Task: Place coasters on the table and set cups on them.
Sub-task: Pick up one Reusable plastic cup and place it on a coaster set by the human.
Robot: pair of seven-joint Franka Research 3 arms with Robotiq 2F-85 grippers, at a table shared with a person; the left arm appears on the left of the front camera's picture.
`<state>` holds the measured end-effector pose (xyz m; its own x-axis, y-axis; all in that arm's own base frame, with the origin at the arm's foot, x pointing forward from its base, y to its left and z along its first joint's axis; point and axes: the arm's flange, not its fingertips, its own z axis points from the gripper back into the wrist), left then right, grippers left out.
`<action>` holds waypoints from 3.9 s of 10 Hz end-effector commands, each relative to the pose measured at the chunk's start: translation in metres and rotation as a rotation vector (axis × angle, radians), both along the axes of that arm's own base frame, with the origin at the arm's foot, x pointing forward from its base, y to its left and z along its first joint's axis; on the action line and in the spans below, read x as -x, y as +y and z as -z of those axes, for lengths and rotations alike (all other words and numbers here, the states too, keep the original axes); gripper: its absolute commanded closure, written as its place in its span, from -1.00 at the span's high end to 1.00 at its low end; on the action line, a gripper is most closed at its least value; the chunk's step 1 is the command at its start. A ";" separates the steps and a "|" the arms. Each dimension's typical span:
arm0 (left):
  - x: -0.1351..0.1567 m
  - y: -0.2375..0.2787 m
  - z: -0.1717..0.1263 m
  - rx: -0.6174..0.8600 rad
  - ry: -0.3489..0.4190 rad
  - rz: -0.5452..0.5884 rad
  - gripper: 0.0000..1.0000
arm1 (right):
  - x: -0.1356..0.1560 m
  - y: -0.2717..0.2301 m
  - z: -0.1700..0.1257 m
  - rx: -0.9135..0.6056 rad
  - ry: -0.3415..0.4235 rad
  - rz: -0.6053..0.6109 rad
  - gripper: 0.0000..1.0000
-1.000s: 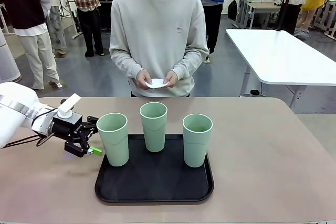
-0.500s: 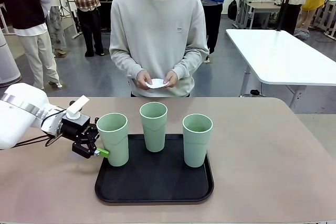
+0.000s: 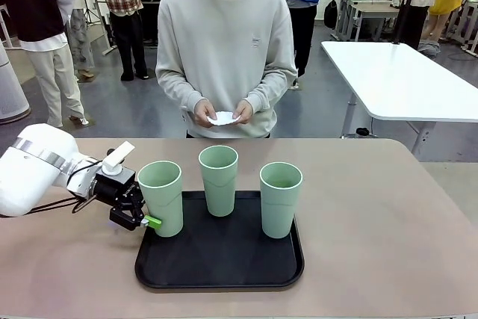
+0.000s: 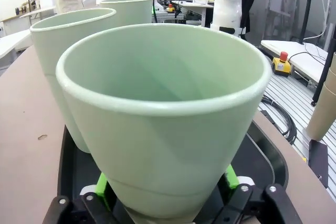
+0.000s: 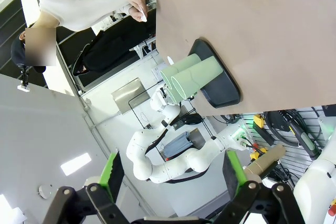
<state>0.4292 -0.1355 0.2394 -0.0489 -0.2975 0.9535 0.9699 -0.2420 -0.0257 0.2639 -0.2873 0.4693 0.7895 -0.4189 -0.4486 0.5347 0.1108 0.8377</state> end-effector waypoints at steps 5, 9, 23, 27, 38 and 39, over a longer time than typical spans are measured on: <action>0.022 0.007 -0.039 0.038 0.002 -0.044 -1.00 | 0.000 -0.001 0.000 0.005 -0.005 0.010 1.00; 0.056 0.001 -0.160 0.101 -0.096 -0.178 -1.00 | 0.000 -0.001 0.000 0.005 -0.005 0.010 1.00; -0.008 0.205 -0.234 0.141 -0.272 -0.598 0.66 | 0.000 -0.001 0.000 0.005 -0.005 0.010 1.00; -0.017 0.264 -0.228 0.123 -0.188 -0.752 0.66 | 0.000 -0.001 0.000 0.005 -0.005 0.010 1.00; -0.038 0.274 -0.201 0.055 -0.099 -0.708 0.66 | 0.000 -0.001 0.000 0.005 -0.005 0.010 1.00; -0.053 0.279 -0.189 0.031 -0.068 -0.668 0.66 | 0.000 -0.001 0.000 0.005 -0.005 0.010 1.00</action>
